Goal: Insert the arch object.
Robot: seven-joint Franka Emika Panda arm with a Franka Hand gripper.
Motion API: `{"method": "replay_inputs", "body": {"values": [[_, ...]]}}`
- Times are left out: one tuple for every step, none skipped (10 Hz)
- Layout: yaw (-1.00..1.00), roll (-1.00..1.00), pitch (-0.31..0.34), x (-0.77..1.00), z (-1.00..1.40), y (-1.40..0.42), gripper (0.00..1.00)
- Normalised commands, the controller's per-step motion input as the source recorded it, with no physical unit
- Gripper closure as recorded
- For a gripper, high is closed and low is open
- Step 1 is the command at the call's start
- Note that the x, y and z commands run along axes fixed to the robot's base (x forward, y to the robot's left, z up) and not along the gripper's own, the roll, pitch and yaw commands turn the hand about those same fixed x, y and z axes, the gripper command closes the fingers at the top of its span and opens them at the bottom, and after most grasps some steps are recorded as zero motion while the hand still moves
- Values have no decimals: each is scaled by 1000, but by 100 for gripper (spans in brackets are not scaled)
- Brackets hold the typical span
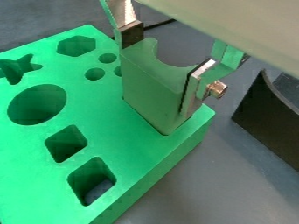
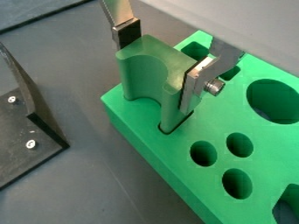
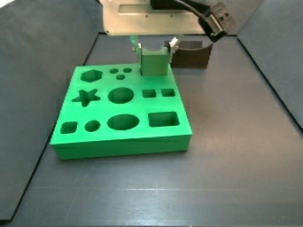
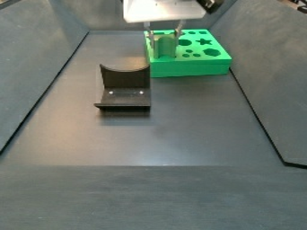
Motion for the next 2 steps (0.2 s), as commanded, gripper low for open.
{"method": "replay_inputs", "body": {"values": [[-3, -163, -37, 0, -189, 46, 100], [0, 11, 0, 0, 0, 0, 100]]}}
